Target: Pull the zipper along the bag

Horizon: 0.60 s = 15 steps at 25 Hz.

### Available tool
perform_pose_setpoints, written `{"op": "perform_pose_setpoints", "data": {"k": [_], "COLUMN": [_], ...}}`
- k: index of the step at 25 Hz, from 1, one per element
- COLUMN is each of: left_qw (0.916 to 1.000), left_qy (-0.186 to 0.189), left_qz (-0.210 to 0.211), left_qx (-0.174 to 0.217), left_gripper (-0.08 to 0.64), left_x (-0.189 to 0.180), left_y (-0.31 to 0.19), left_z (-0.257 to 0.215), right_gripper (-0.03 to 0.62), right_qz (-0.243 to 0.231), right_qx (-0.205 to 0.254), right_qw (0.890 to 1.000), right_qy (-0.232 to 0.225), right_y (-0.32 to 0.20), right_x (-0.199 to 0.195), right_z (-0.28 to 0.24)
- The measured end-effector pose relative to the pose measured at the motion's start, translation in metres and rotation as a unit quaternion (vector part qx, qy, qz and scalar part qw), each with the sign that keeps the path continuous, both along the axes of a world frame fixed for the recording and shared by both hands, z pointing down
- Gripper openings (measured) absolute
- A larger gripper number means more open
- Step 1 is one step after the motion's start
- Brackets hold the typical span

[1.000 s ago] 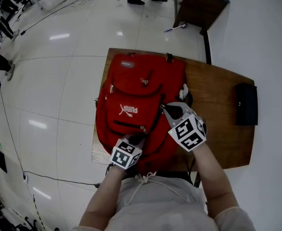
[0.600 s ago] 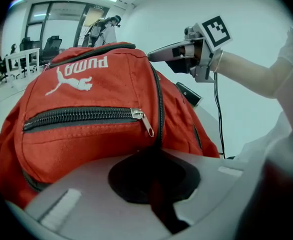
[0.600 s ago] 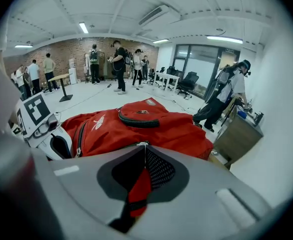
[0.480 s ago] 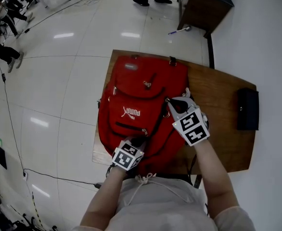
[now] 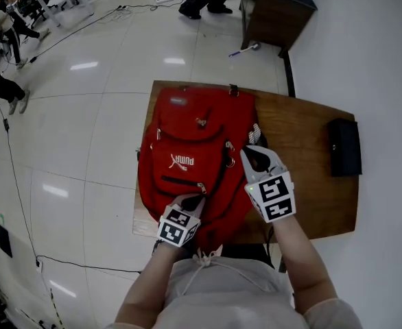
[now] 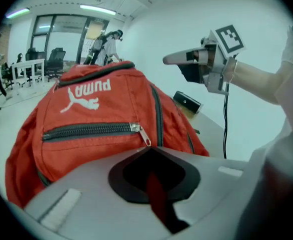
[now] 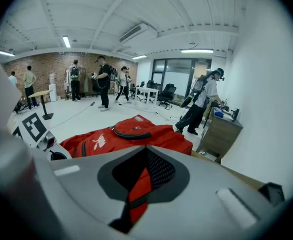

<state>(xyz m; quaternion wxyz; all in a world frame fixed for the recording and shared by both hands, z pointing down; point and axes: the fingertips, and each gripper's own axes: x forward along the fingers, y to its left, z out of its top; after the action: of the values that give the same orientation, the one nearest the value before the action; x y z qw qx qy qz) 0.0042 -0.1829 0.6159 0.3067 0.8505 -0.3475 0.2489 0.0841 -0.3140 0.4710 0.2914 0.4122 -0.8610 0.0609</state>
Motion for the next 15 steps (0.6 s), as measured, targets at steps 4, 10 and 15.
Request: {"op": "perform_pose_setpoints", "data": {"k": [4,10,15], "left_qw": [0.9948,0.9617,0.9340], "left_qy": [0.037,0.114,0.137], "left_qz": [-0.023,-0.045,-0.036], "left_qx": [0.092,0.245,0.328], "left_gripper": [0.006,0.006,0.006], "left_x": [-0.011,-0.028,-0.026], "left_y": [-0.005,0.018,0.076], "left_z": [-0.065,-0.196,-0.266], "right_gripper": [0.006,0.005,0.005], "right_qz": [0.000,-0.032,-0.017], "right_qx": [0.045,0.153,0.168], "right_qw": [0.998,0.986,0.981], "right_qy": [-0.041,-0.050,-0.093], "right_y": [0.039,0.119,0.193], "right_x": [-0.007,-0.016,-0.013], "right_z": [-0.033,-0.089,-0.105]}}
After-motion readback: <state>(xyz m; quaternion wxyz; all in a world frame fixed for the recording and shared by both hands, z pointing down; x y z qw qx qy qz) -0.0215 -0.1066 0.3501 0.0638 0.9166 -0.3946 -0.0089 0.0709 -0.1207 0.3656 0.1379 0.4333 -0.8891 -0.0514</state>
